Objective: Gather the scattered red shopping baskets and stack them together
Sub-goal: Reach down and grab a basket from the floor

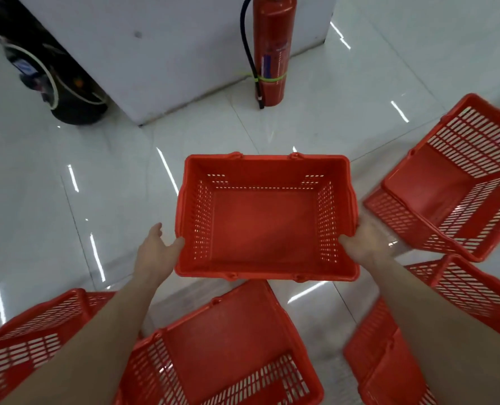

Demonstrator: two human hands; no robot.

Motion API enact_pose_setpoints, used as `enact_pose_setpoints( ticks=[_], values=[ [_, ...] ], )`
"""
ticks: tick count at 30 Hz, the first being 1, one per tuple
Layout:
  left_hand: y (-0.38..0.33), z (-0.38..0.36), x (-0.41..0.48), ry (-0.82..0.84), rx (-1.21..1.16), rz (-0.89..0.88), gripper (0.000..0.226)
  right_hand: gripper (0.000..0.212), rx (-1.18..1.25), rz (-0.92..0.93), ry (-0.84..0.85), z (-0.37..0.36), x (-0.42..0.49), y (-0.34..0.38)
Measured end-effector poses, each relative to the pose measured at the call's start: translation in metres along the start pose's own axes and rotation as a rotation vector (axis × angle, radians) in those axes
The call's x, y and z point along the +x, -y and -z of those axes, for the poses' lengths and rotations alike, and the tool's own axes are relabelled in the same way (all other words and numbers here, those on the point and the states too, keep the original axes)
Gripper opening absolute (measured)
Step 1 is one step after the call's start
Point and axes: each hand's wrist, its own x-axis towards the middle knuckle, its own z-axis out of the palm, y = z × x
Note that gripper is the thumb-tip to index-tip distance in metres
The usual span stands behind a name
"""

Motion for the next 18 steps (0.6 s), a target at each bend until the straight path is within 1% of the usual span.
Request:
enact_pose_setpoints(
  ticks=[1,2,5,9,12,15,18],
  values=[
    [0.000,0.007,-0.010,0.026,0.077,-0.046,0.080,0.062,-0.111,0.003,0.014,0.003,-0.013,0.005],
    [-0.001,0.015,-0.019,0.056,0.152,-0.089,0.081,0.066,-0.193,0.015,0.018,0.007,-0.026,0.013],
    [-0.012,0.046,-0.050,0.121,0.280,-0.177,0.079,0.069,-0.262,0.081,0.051,0.024,-0.071,0.051],
    [-0.038,0.106,-0.097,0.161,0.288,-0.246,0.078,0.069,-0.281,0.162,0.078,0.055,-0.146,0.112],
    [-0.048,0.170,-0.146,0.155,0.300,-0.308,0.078,0.069,-0.326,0.226,0.047,0.079,-0.228,0.162],
    [-0.044,0.238,-0.197,0.123,0.320,-0.360,0.075,0.067,-0.341,0.278,0.001,0.098,-0.317,0.207],
    [-0.025,0.309,-0.248,0.086,0.329,-0.417,0.074,0.069,-0.323,0.331,-0.027,0.110,-0.411,0.244]
  ],
)
